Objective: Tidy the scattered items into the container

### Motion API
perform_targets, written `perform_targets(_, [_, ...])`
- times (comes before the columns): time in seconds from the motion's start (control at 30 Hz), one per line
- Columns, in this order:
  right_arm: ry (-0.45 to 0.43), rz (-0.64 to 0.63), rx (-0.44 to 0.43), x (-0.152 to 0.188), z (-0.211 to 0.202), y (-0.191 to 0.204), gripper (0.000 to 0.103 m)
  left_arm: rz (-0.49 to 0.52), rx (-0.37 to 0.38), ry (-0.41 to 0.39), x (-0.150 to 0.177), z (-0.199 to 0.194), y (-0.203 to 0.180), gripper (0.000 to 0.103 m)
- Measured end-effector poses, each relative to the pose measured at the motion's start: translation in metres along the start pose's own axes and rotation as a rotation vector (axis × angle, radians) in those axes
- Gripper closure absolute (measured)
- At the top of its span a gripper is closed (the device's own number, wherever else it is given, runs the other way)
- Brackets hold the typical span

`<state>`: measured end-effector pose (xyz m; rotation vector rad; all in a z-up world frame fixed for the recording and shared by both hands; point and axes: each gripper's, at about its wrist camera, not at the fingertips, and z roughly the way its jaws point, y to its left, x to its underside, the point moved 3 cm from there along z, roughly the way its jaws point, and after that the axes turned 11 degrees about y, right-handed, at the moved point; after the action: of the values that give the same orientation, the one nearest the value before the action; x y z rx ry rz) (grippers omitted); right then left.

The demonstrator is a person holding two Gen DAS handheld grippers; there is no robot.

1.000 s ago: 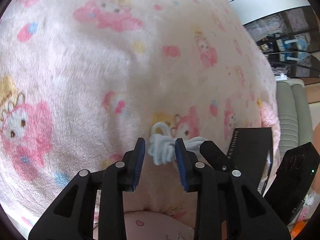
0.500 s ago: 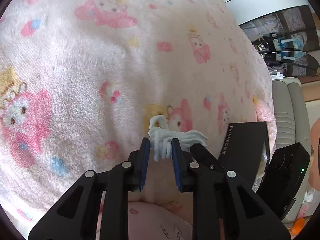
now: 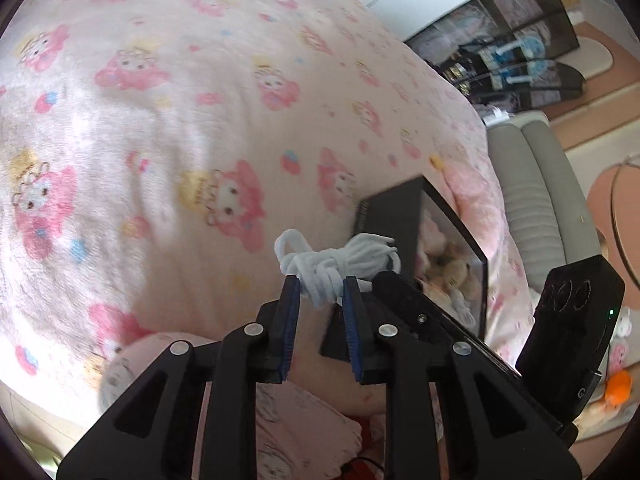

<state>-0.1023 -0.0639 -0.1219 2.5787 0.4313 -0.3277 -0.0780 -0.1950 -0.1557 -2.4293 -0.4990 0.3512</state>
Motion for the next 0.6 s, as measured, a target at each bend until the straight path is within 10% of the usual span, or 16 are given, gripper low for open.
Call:
perform_targets(0.27, [-0.085, 0.060, 0.004, 0.021, -0.059, -0.042, 0.089, 0.114, -0.058, -0.014, 0.014, 0.011, -0.072, 0.088])
perform_targets(0.6, [0.069, -0.013, -0.042, 0.061, -0.028, -0.037, 0.088, -0.028, -0.233, 0.082, 0.029, 0.043, -0.006, 0.077])
